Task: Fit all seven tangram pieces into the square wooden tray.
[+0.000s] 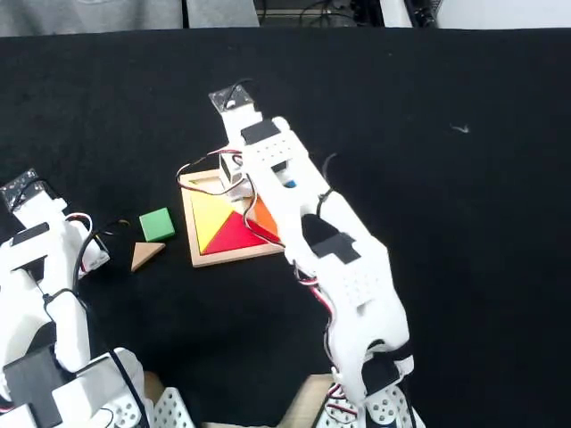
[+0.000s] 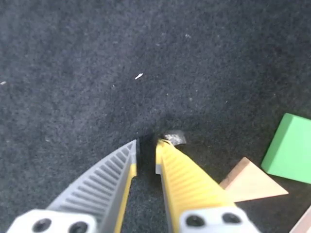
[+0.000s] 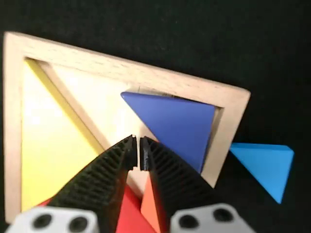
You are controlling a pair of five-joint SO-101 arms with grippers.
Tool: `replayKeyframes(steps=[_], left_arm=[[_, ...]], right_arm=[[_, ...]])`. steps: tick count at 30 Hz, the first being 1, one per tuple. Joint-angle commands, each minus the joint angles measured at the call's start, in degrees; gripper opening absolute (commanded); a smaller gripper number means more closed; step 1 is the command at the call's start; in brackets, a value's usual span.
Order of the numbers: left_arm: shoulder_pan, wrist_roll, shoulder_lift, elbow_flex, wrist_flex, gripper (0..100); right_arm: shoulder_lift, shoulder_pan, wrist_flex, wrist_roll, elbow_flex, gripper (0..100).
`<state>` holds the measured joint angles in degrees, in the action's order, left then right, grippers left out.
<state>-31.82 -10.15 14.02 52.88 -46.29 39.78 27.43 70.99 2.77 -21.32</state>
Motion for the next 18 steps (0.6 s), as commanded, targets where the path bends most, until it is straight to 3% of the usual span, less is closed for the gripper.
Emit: replayKeyframes(steps=[1,9,18], left_arm=[[0.8,0.4,2.0,-0.3,0.7,8],[0.8,0.4,2.0,-0.3,0.7,8],[1.5,0.5,2.6,-0.6,0.4,8]], right_arm=[[1.1,-0.4,-0.3,-0.3,-5.2,1.1],[-1.1,-0.4,0.3,-0.3,-5.0,1.1],[-15.6,-3.8,10.5,-0.4,-4.3,1.1]])
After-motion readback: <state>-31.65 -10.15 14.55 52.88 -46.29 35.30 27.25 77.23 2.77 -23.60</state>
